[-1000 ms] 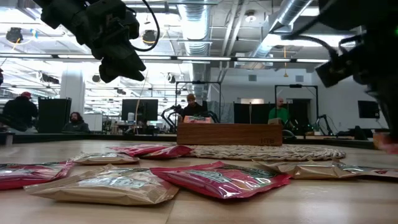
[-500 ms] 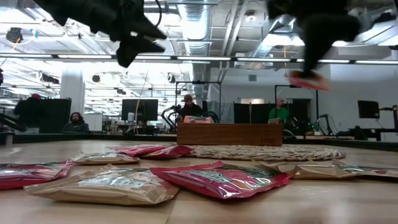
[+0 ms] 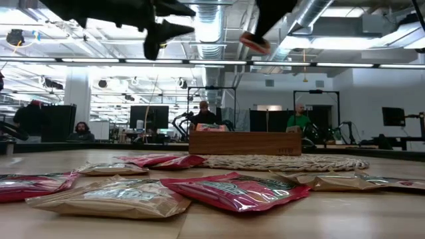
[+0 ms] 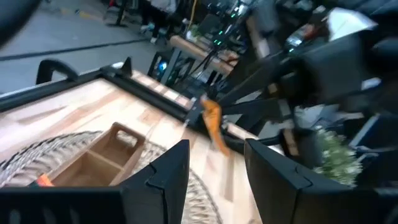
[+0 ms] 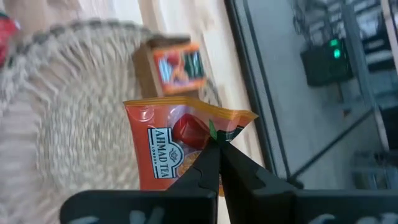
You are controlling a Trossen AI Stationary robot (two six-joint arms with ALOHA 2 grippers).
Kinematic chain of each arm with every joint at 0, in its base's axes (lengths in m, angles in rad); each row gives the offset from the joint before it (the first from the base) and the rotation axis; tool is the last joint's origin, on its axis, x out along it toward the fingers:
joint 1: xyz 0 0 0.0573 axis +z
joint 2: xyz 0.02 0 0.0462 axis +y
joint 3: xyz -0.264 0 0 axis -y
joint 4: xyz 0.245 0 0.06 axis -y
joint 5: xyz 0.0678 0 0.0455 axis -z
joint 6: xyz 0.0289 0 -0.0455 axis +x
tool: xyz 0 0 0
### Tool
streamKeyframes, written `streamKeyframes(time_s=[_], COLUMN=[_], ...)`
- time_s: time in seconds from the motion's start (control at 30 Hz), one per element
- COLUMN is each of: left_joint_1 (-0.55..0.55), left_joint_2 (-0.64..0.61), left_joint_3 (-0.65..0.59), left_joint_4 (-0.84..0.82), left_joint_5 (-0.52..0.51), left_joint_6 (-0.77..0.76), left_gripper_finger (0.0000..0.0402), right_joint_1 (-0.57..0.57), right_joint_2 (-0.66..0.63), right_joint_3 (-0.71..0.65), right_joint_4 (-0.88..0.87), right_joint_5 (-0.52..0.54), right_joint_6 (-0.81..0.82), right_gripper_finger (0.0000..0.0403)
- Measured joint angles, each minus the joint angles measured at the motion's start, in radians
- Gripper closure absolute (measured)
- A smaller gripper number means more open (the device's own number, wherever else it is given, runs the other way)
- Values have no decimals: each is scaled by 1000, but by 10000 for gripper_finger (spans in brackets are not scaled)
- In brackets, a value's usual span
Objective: Pick & Place Tea
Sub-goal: Put the orange tea bag into the left section of the wooden organizer
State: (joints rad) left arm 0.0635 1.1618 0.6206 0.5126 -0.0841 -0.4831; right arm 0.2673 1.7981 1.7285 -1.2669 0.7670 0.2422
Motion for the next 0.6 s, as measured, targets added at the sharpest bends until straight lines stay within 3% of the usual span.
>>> streamKeyframes(time_s=[0.3,0.6], left_joint_1=[16,14], left_joint_2=[222,279], left_joint_3=[131,214], left_joint_4=[37,36], left_joint_5=[6,64], left_joint_6=[31,45], left_gripper_finger=[255,255], right_joint_1=[-21,-21], right_joint_2=[5,6], right_joint_3=[4,4], right_joint_4=[137,142], right_joint_5=[-8,-9], right_joint_6=[-171,-199], right_gripper_finger=[403,403])
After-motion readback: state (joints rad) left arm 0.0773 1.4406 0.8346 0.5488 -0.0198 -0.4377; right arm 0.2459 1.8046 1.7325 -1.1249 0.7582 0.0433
